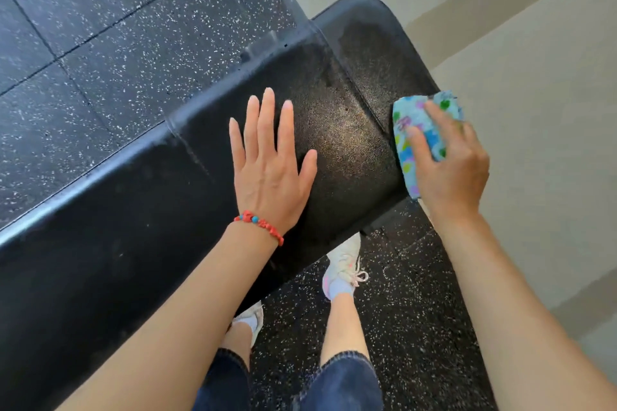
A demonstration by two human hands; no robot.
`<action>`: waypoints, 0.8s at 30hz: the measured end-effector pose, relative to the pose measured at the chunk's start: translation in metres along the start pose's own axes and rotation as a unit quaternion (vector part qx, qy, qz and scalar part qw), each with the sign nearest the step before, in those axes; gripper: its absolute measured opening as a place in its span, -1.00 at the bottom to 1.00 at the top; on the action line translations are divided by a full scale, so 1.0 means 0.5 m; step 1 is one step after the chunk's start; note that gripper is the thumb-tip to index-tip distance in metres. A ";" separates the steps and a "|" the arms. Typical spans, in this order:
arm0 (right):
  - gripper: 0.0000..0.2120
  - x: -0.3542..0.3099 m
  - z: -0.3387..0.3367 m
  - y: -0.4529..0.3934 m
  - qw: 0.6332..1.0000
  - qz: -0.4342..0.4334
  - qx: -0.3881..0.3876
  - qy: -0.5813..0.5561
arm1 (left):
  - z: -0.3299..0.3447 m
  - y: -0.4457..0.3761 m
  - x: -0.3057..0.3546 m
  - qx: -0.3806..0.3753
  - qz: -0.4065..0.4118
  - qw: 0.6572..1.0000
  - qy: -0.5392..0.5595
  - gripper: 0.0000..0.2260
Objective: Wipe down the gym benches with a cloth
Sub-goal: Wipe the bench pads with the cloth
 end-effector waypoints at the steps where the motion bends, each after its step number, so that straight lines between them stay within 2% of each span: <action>1: -0.62 0.000 0.004 -0.007 1.000 -0.010 -0.004 -0.002 | 0.009 -0.007 0.004 -0.002 -0.013 1.000 0.000 -0.48; 4: -0.65 -0.001 0.010 -0.026 0.998 -0.064 -0.011 0.018 | 0.034 -0.013 0.012 -0.017 -0.047 0.999 -0.022 -0.44; 8: -0.69 -0.042 0.031 -0.088 0.990 -0.142 -0.011 0.015 | 0.041 -0.010 0.008 -0.020 -0.052 0.997 -0.050 -0.43; 13: -0.68 -0.153 0.076 -0.232 0.988 -0.153 -0.028 -0.007 | 0.035 -0.013 0.006 -0.020 -0.055 0.997 -0.054 -0.43; 16: -0.66 -0.183 0.096 -0.288 0.986 -0.141 -0.085 -0.003 | 0.034 -0.012 0.006 -0.017 -0.055 0.997 -0.053 -0.43; 21: -0.66 -0.176 0.088 -0.267 0.985 -0.149 -0.084 -0.011 | 0.032 -0.011 0.004 -0.018 -0.058 0.997 -0.049 -0.43; 24: -0.69 -0.155 0.074 -0.217 0.980 -0.189 -0.061 -0.013 | 0.030 -0.012 0.005 -0.023 -0.056 0.997 -0.048 -0.43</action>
Point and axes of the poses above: each hand's wrist, its own y-axis away from the middle knuckle, its own z-axis out of the palm, x = y × z, the point moved 5 cm from there along -y, towards the middle knuckle, and after that the axes turned 7 degrees about y, right-handed, at the moved point
